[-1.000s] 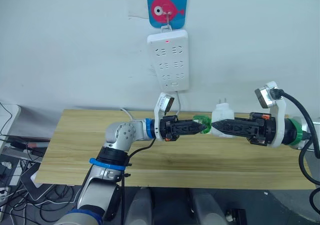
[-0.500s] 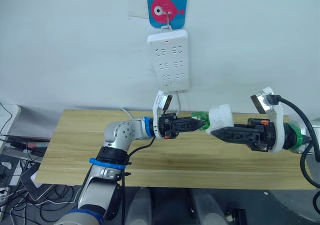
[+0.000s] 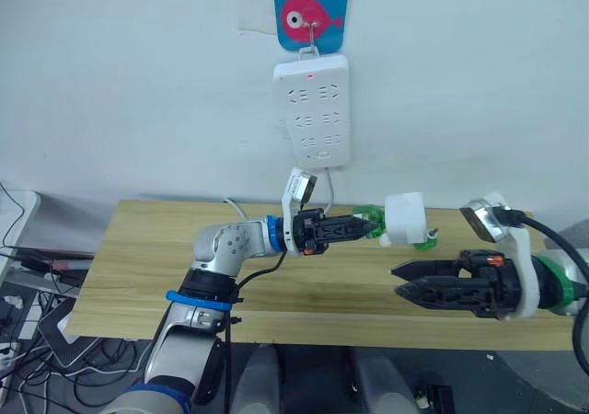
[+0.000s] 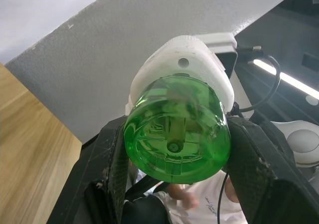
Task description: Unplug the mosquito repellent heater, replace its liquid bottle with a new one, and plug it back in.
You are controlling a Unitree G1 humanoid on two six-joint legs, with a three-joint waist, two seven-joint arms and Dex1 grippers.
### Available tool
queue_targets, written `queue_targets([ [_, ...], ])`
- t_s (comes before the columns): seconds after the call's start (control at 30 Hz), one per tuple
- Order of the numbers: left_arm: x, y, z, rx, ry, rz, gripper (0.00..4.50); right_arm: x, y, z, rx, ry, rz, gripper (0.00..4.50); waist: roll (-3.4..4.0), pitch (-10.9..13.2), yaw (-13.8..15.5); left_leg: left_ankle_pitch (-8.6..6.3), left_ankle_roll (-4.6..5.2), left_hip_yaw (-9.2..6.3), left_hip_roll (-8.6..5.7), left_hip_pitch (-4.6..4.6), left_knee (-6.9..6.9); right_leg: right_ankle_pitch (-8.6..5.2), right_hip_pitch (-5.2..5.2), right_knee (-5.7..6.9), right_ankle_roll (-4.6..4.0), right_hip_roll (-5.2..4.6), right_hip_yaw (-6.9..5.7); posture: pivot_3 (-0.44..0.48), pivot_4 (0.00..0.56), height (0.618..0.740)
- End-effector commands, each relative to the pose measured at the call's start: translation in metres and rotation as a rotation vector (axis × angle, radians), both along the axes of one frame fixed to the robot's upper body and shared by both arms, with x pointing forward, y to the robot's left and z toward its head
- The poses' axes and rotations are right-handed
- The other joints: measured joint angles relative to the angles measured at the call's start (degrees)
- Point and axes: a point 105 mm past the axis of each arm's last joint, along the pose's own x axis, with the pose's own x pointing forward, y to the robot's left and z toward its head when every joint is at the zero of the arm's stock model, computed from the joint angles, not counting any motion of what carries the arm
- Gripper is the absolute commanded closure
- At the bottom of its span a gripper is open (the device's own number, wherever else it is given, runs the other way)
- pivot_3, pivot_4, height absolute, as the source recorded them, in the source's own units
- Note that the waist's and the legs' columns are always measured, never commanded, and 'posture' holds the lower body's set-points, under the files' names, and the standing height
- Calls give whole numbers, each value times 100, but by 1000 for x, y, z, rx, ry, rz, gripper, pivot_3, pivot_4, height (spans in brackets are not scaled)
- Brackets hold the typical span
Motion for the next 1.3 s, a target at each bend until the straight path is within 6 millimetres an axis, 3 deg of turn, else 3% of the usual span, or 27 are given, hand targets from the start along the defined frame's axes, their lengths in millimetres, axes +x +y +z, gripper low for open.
queue_targets([
  [0.03, -3, -1, 9, -29, -37, -20, 2085, -10, -5, 13, -1, -29, 17, 32, -1, -1, -3, 0, 0, 1, 0, 1, 1, 0, 1, 0, 0, 0, 1, -96, 249, 740],
  [0.17, -3, -2, 10, -30, -39, -27, 2085, 14, -35, 15, -76, -53, -201, 32, -3, -1, -13, 0, 0, 1, -3, 3, 6, 0, 4, 4, 0, 0, 2, -96, 249, 740],
  [0.27, -4, -2, 11, -30, -42, -37, 2085, 32, -65, 15, -126, -45, -369, 642, -3, -2, -12, 0, 0, 3, -7, 4, 10, 2, 5, 6, 4, 3, 5, -95, 239, 740],
  [0.43, -7, -2, 13, -28, -53, -52, 2085, 67, -92, 12, -153, -113, -546, 2410, -2, -3, -31, 3, -4, 8, -13, 8, 9, 2, 3, 5, 4, 6, 12, -84, 234, 740],
  [0.63, -10, -1, 15, -25, -54, -72, 2085, 92, -63, 7, -78, -153, -513, 4485, 1, -6, -48, 9, -16, 5, -7, 7, 4, 3, 2, 7, 3, 13, 9, -72, 233, 740],
  [0.9, -9, -1, 17, -22, -60, -62, 2085, 98, -33, 0, -23, -127, -430, 4485, 1, -6, 8, 11, -19, 4, 2, 0, 4, 3, -2, 5, 3, -4, 9, -58, 239, 740],
  [1.3, -4, -2, 16, -23, -65, -23, 2085, 44, 5, -3, 30, -72, -237, 4485, 1, -6, 9, 2, -2, 2, 1, -1, 9, 3, -1, 9, 3, -12, 5, -55, 244, 740],
])
